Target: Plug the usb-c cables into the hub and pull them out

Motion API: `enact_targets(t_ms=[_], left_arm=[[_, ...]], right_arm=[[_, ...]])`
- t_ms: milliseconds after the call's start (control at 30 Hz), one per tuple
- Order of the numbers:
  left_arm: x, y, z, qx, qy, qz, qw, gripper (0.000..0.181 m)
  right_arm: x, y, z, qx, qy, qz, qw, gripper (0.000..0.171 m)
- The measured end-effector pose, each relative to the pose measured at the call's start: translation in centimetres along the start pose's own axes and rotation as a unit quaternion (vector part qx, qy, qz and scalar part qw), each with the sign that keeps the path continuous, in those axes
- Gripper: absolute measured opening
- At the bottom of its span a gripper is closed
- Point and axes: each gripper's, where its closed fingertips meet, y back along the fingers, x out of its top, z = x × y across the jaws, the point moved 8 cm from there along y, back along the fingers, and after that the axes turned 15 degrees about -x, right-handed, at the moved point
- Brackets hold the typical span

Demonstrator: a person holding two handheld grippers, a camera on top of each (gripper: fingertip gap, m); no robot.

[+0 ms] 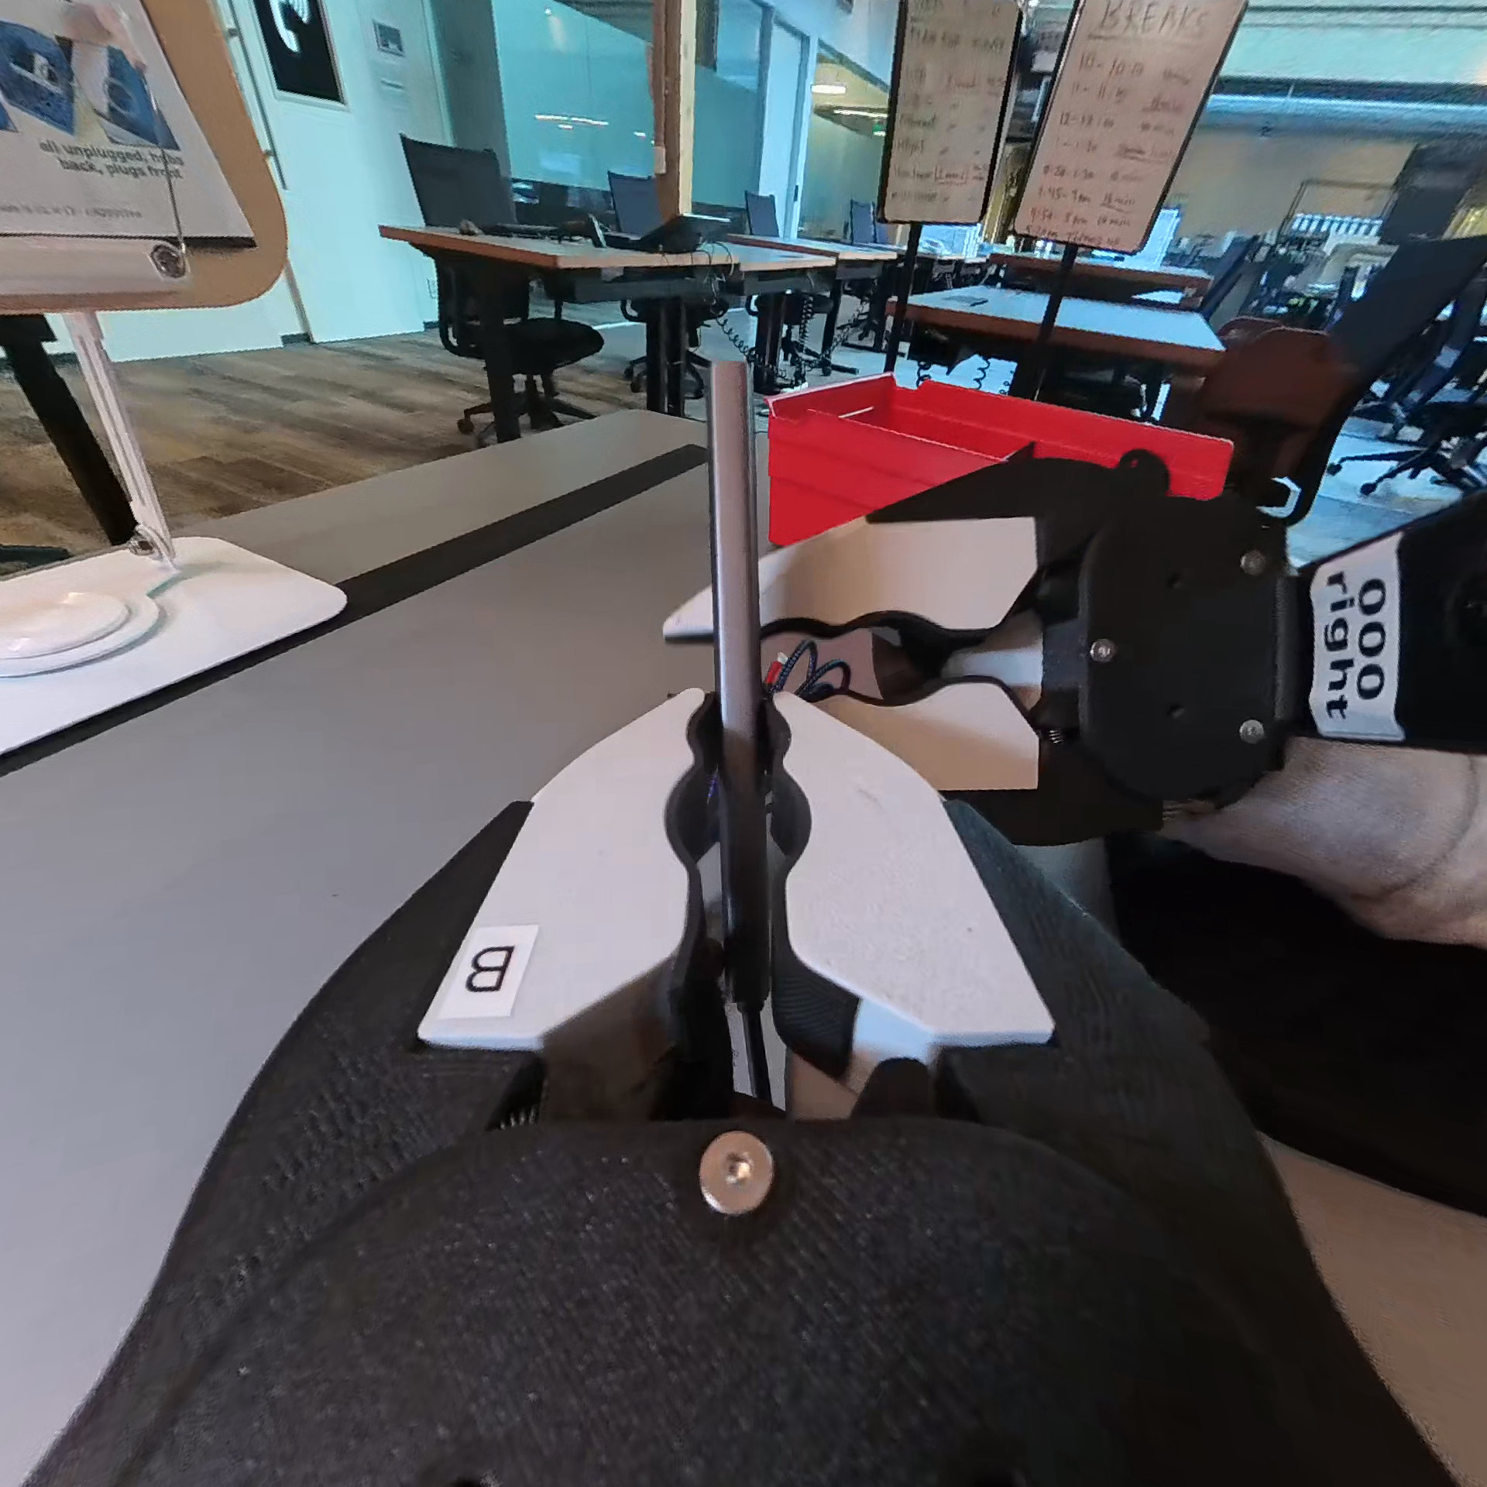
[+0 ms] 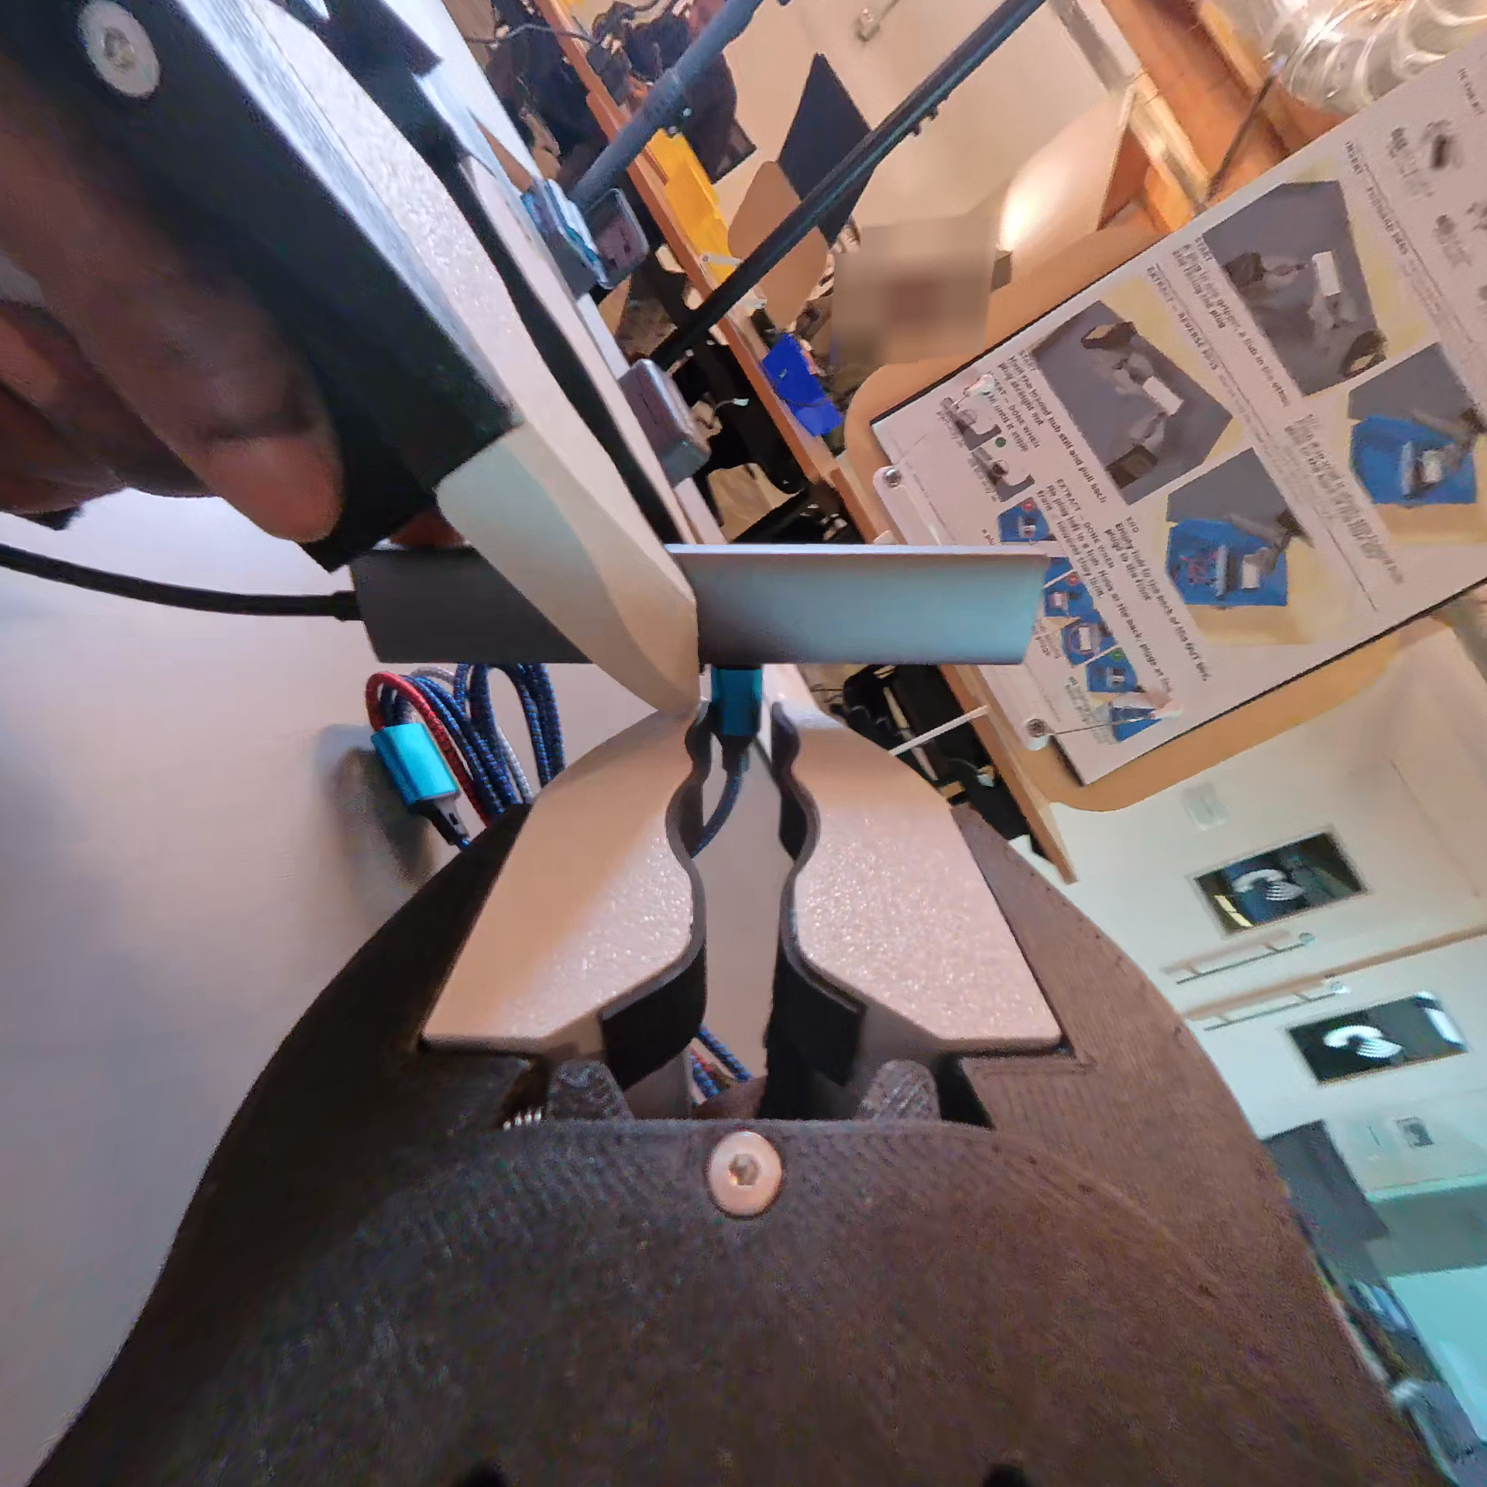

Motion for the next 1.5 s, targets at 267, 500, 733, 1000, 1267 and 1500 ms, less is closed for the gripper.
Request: enact_targets(t_ms=[267,500,733,1000,1267,1500], left_arm=[[-0.2,-0.1,0.0,0.026,-0.033,-0.005,0.999,0.010],[-0.3,-0.3,0.2,0.087,-0.103,-0.003,0.991,0.010],[4.1,7.2,-0.8,0.139,-0.055,0.238,0.960,0.011],[2.1,5.0,-1.8,0.153,-0.018,0.169,0.973,0.011],[1.5,5.5,-2.8,0.146,0.040,0.185,0.971,0.011],[1.7,5.8,-2.9,0.126,0.063,0.212,0.967,0.011]], right_arm=[[-0.1,-0.2,-0.6,-0.015,0.035,0.001,0.999,0.011],[-0.7,-0.9,-0.9,0.000,-0.028,-0.019,0.999,0.010],[-1.1,-1.8,1.5,-0.005,-0.259,-0.054,0.964,0.010],[-2.5,0.0,5.7,-0.050,-0.335,-0.032,0.940,0.010],[0.5,6.4,18.0,-0.189,-0.405,-0.030,0.894,0.010],[-2.7,13.1,27.8,-0.281,-0.331,-0.162,0.886,0.010]])
